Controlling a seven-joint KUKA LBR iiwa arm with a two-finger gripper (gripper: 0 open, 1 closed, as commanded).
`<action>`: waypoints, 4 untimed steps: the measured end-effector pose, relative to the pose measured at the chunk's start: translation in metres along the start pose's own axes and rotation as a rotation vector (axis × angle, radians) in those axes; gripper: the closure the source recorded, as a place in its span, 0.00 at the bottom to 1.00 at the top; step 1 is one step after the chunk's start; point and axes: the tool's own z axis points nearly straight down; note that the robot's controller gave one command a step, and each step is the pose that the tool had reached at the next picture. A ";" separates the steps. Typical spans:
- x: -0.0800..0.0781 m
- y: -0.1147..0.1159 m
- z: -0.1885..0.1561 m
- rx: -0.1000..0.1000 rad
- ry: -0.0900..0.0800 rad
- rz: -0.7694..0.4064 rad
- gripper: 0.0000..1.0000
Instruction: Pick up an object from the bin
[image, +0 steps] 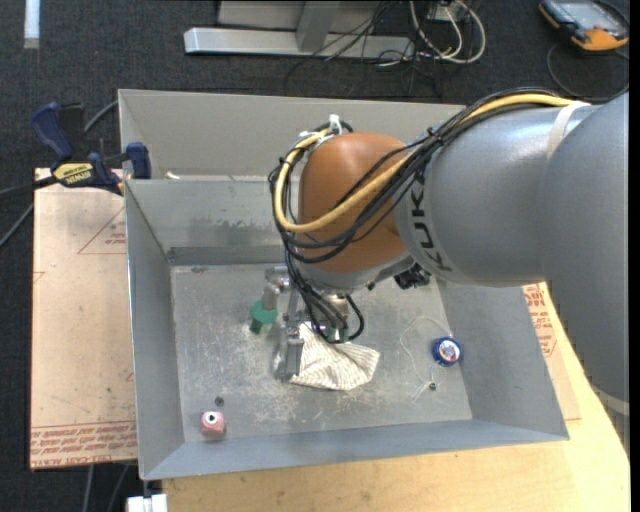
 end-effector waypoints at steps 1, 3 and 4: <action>-0.002 -0.001 -0.005 -0.001 -0.007 0.005 1.00; -0.023 -0.039 0.052 -0.002 -0.012 -0.125 1.00; 0.035 -0.048 0.092 -0.001 -0.003 -0.263 0.00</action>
Offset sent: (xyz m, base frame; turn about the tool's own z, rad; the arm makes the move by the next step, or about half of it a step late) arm 0.0000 0.0000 0.0000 0.0000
